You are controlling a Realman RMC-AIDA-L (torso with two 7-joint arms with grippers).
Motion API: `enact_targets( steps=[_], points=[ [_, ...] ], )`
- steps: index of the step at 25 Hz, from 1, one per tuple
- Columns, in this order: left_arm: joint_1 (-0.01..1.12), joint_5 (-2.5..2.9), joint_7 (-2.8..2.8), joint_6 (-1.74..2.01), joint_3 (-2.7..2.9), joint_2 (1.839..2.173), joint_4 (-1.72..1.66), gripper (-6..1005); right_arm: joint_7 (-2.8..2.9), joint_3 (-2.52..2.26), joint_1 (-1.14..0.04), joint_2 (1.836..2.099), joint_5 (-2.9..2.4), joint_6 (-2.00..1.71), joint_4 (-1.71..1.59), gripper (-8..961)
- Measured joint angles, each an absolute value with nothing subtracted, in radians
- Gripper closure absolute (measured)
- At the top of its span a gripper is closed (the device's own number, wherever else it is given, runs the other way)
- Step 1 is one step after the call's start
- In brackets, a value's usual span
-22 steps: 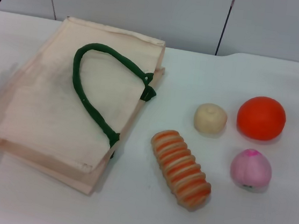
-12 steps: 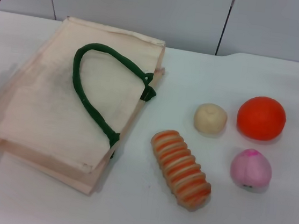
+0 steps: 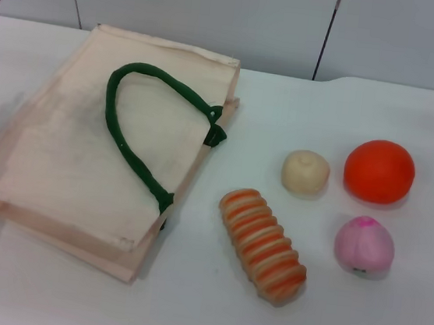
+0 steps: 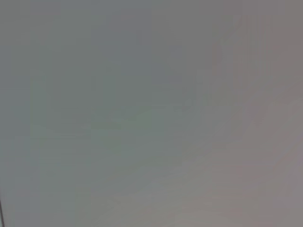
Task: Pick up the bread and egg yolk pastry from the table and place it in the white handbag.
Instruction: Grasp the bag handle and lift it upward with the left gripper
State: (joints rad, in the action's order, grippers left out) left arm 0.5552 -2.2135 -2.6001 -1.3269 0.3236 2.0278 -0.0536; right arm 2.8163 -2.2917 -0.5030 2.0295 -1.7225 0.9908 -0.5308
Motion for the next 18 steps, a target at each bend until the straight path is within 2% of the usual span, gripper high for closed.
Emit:
enact_targets(
  steps=[7,10,14,18],
  points=[
    [0.554,-2.17,-2.546,-1.323,0.327,2.026,-0.058,137,2.816,-2.292,-0.505,2.029,-1.723,0.991,-0.527,175],
    [0.552,-2.06,-2.403,-1.316,0.328,2.006,-0.078,137,2.816,-2.292,-0.504,2.029,-1.723,0.99,-0.523,178],
    [0.555,-1.823,-2.042,-1.286,0.328,1.96,-0.164,137,2.816,-2.292,-0.503,2.029,-1.723,0.99,-0.523,180],
    [0.564,-1.588,-1.7,-1.283,0.328,1.944,-0.322,138,2.816,-2.292,-0.504,2.029,-1.723,0.989,-0.523,183]
  ],
)
